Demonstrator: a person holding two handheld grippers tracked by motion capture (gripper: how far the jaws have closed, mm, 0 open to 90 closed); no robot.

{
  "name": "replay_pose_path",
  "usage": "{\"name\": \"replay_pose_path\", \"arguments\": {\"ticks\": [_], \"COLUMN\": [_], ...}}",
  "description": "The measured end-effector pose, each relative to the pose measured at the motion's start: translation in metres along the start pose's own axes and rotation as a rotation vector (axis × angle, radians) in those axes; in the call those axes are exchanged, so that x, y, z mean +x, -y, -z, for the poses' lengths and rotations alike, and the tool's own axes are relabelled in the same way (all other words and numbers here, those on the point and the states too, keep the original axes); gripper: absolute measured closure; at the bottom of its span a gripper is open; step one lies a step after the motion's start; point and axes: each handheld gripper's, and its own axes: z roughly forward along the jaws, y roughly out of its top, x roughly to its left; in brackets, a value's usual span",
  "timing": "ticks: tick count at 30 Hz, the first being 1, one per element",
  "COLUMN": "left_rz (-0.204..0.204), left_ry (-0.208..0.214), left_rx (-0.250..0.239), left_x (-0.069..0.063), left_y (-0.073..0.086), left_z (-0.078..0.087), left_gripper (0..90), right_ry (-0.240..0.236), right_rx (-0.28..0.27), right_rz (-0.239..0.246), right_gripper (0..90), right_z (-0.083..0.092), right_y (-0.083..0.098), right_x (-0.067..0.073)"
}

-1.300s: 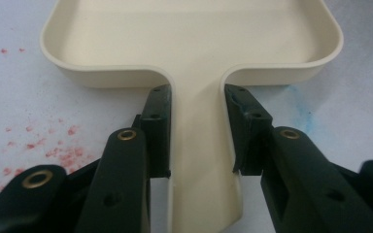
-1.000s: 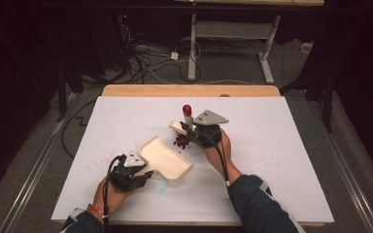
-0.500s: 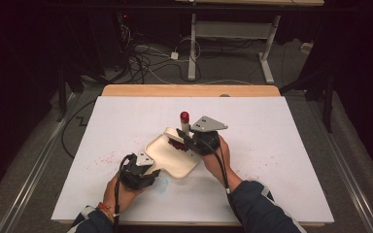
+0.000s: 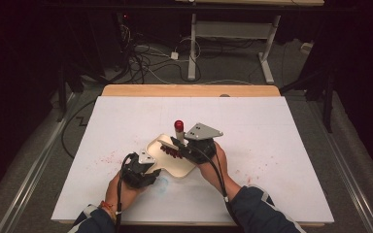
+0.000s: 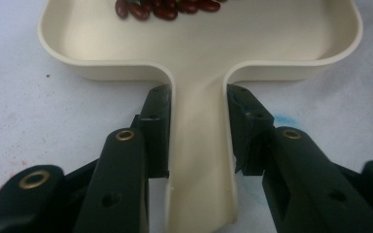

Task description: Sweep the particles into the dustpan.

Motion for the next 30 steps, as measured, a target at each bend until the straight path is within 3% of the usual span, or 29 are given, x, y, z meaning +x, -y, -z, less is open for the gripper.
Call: {"name": "replay_pose_path", "arguments": {"ticks": [12,18,26,30], "left_rz": [-0.017,-0.014,-0.019,-0.014], "left_ry": [-0.002,0.011,0.015,0.018], "left_rx": [0.015,0.005,0.01,0.009], "left_x": [0.001,0.003,0.006,0.011], "left_y": [0.001,0.003,0.007,0.012], "left_z": [-0.003,-0.003,-0.002,0.0], "left_gripper": [62.8,63.2,63.3,63.3], "right_ry": [-0.052,-0.057,-0.045,-0.015], "right_rx": [-0.012,-0.031,-0.098,-0.119], "right_rz": [0.006,-0.016,-0.016,-0.021], "right_gripper": [70.1,70.4,70.4,70.4], "right_z": [0.008,0.013,0.03,0.04], "right_y": [-0.002,-0.005,-0.014,-0.017], "right_x": [0.018,0.009,-0.004,-0.017]}}
